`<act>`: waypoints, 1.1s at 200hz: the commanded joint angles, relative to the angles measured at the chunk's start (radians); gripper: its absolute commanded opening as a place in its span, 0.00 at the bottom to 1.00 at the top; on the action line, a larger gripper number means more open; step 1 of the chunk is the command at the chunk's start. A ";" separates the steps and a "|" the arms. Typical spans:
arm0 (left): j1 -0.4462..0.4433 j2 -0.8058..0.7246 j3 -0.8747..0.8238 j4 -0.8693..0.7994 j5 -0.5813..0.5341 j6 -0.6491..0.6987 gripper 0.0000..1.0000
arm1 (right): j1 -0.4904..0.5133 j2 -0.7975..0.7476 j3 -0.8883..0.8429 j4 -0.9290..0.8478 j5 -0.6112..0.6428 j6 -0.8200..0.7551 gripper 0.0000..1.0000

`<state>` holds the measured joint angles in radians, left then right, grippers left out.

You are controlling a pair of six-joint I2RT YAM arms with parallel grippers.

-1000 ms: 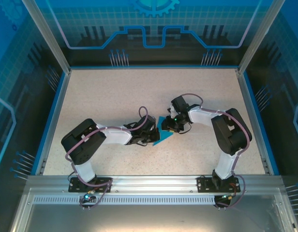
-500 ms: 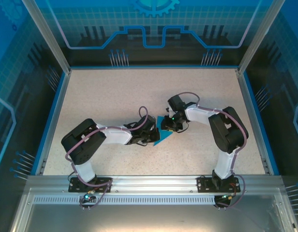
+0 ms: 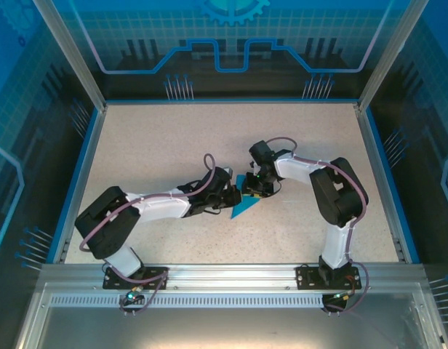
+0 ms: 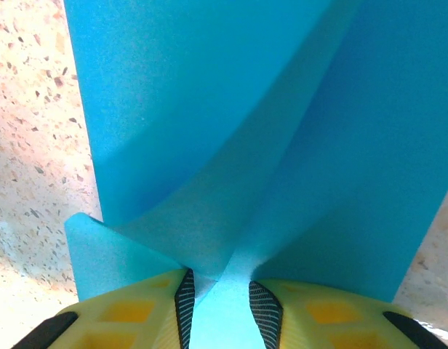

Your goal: Fold a paper plane with a square sheet of paper (pick it up from the middle)

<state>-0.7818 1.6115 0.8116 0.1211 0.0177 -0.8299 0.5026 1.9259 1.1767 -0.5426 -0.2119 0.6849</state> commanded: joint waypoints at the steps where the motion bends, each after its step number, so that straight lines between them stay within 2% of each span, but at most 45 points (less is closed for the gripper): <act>1: 0.004 -0.030 -0.036 0.044 -0.052 -0.042 0.10 | 0.008 0.136 -0.061 -0.052 0.163 0.036 0.35; 47: 0.004 0.025 -0.045 0.140 0.030 -0.072 0.09 | 0.008 0.158 -0.055 -0.063 0.165 0.043 0.36; 91: 0.003 0.102 -0.033 0.165 0.101 -0.091 0.07 | 0.009 0.171 -0.049 -0.080 0.174 0.042 0.37; 220: 0.003 0.137 -0.064 0.074 0.031 -0.106 0.06 | 0.008 0.189 -0.054 -0.092 0.194 0.068 0.37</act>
<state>-0.7818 1.7367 0.7635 0.2340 0.0738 -0.9188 0.5045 1.9564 1.2076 -0.5873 -0.2058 0.7406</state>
